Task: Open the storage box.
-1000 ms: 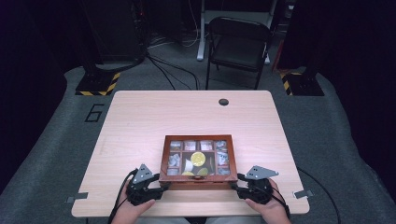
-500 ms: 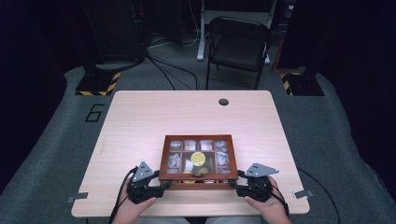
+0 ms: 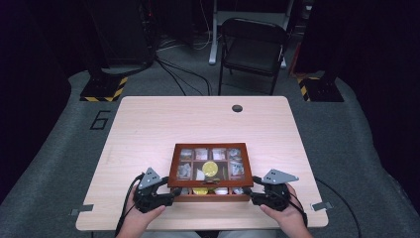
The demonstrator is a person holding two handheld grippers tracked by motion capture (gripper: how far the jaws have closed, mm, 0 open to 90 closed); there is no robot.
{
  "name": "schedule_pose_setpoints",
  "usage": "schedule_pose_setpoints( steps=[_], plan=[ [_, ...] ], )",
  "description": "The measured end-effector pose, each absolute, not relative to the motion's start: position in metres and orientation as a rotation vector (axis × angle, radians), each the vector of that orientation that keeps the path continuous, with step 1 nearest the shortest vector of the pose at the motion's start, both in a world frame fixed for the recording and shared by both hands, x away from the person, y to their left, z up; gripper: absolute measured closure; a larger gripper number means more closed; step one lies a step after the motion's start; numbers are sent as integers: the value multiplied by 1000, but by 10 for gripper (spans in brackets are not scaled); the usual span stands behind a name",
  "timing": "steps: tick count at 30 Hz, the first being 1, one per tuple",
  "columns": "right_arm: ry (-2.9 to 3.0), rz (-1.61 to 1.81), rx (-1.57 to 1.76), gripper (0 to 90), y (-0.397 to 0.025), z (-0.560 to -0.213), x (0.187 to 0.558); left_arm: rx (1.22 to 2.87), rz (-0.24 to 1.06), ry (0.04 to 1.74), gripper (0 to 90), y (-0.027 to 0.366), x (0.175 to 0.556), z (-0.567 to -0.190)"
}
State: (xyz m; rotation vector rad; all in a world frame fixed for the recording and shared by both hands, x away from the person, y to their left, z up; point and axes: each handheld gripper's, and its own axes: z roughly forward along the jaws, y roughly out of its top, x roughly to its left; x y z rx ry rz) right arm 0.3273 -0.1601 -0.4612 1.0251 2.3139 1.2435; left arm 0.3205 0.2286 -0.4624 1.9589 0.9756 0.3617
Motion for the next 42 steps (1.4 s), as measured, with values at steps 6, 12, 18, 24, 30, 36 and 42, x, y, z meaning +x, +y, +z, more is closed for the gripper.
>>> schedule_pose_setpoints(
  steps=[6, 12, 18, 24, 30, 36, 42],
  plan=[
    [2300, 1256, 1012, 438, -161, -452, 330, 1945, 381, 979, 367, 230, 325, -455],
    [2293, 1279, 1014, 428, -161, -443, 336, 1938, 412, 967, 365, 230, 328, -446],
    [2283, 1270, 1009, 443, -160, -430, 342, 1929, 441, 945, 363, 230, 334, -433],
    [2277, 1272, 1000, 441, -159, -418, 350, 1909, 433, 936, 365, 232, 341, -422],
    [2263, 1279, 999, 438, -157, -408, 360, 1892, 447, 926, 374, 231, 349, -411],
    [2243, 1303, 1017, 438, -156, -402, 369, 1891, 457, 917, 374, 231, 356, -403],
    [2226, 1317, 1033, 429, -155, -396, 380, 1856, 454, 936, 374, 231, 365, -398]
  ],
)
